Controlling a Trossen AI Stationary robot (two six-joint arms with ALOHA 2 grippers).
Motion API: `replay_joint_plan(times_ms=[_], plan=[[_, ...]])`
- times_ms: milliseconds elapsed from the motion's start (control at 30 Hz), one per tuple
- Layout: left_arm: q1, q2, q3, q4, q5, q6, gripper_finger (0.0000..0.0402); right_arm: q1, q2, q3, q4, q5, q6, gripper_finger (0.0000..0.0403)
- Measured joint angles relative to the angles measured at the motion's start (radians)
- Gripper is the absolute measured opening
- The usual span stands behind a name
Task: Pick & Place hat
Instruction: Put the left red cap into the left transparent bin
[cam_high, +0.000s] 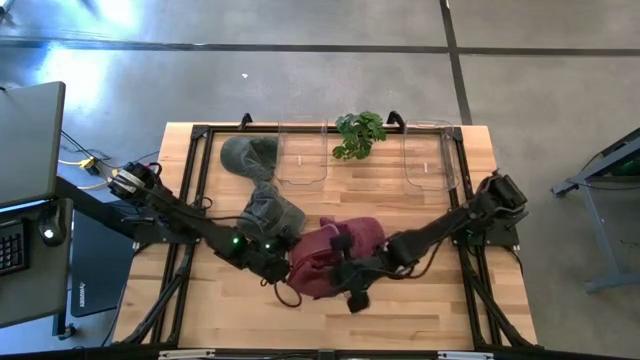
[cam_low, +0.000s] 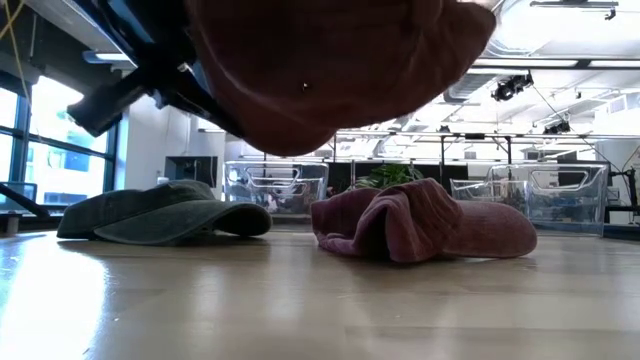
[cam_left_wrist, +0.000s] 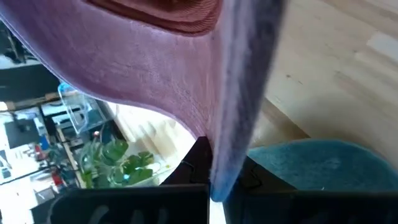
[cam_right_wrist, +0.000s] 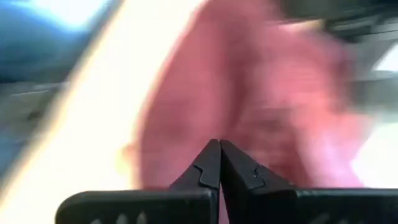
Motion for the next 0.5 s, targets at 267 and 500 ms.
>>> replay_joint_plan(times_ms=[267, 500], plan=[[0.000, 0.000, 0.000, 0.022, -0.047, 0.070, 0.0000, -0.045, 0.028, 0.000, -0.044, -0.012, 0.037, 0.0000], [-0.001, 0.000, 0.000, 0.020, -0.086, 0.083, 0.0000, -0.026, 0.074, -0.001, -0.041, -0.203, 0.011, 0.0000]])
